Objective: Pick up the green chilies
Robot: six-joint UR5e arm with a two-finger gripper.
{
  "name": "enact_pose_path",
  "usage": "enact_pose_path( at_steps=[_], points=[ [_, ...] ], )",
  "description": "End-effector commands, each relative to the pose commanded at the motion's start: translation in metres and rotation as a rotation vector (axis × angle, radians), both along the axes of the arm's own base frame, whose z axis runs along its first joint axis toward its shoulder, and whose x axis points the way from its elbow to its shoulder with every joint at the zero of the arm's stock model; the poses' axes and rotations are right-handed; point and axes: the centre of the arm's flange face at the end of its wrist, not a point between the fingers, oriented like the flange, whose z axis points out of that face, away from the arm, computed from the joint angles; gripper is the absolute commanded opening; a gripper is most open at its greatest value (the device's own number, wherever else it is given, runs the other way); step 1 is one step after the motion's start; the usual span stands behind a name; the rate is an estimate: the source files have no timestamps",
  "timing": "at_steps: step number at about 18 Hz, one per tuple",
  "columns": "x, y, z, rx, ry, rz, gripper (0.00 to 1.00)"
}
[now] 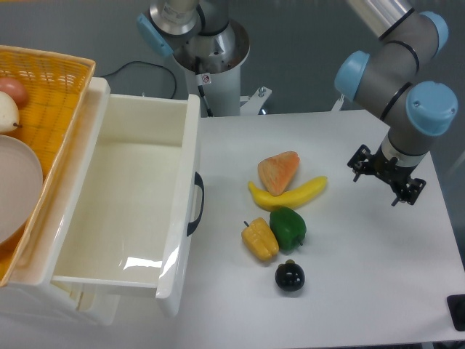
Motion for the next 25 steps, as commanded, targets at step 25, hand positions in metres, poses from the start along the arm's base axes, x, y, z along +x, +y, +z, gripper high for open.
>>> enact_pose_path(
  at_steps=[25],
  points=[
    [0.059,0.047,-0.046,0.102,-0.099,0.345,1.0]
  ],
)
